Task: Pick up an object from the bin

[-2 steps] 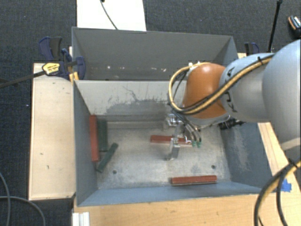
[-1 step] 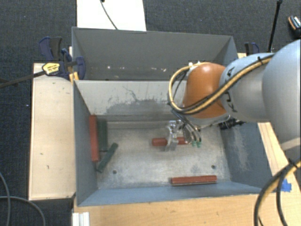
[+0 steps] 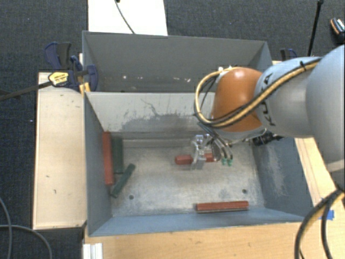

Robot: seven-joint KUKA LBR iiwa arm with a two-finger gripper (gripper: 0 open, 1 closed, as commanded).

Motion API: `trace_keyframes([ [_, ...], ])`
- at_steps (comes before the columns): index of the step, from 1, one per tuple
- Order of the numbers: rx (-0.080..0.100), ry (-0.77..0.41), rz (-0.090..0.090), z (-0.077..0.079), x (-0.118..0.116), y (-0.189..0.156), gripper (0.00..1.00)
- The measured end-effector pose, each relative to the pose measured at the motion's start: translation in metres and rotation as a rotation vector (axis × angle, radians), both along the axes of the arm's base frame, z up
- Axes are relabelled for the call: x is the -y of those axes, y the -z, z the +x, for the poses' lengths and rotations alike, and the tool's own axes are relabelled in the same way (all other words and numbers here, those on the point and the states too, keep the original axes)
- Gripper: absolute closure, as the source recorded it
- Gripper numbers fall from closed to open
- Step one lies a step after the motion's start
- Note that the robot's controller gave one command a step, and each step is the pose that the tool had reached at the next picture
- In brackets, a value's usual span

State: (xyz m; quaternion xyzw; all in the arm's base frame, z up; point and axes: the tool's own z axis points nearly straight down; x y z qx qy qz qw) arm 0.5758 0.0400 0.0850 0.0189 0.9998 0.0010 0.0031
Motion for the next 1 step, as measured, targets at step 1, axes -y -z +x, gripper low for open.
trace_keyframes([
  [1,0.000,0.001,0.000,0.0015,-0.0004,-0.0332,1.00],
])
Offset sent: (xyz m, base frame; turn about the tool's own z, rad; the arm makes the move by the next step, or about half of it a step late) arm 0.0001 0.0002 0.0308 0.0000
